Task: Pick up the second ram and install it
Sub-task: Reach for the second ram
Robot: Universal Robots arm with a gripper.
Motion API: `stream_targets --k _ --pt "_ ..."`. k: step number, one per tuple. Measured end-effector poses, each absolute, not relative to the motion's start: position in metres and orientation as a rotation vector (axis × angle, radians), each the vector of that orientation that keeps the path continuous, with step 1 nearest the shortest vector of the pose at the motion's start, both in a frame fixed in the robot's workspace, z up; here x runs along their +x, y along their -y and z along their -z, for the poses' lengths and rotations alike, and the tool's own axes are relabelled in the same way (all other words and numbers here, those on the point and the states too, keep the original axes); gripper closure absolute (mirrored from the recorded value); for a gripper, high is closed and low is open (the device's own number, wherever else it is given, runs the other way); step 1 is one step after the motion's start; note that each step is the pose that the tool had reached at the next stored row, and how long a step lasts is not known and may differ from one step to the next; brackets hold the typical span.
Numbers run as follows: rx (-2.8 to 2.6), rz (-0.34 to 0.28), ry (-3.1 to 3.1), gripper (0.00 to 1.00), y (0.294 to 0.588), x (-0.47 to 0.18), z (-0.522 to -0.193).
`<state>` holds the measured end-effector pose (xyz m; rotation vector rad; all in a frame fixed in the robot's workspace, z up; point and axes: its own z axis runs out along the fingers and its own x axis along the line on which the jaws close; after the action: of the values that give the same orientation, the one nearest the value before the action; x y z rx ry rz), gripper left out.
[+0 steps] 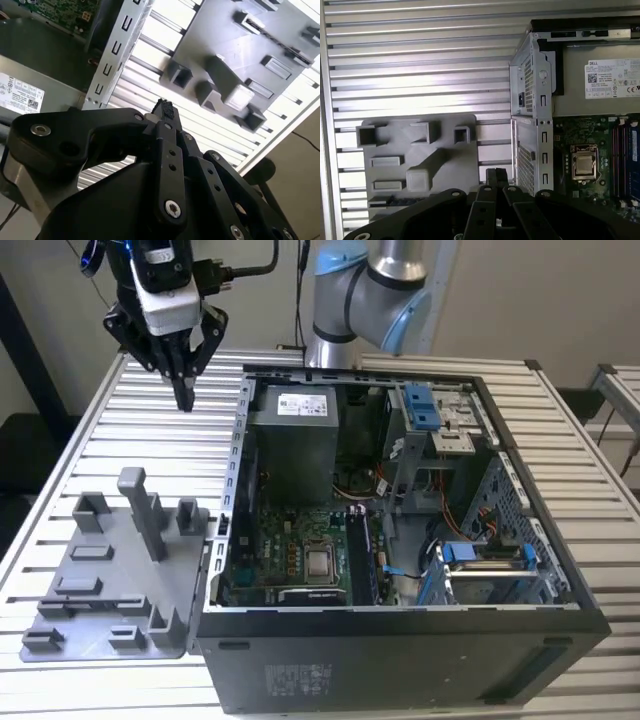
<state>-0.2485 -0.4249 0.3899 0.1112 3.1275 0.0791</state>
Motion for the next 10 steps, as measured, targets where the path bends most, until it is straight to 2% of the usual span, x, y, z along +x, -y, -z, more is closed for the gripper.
stream_targets --k 10 --pt "0.111 -0.079 -3.128 0.89 0.428 -0.277 -0.389"
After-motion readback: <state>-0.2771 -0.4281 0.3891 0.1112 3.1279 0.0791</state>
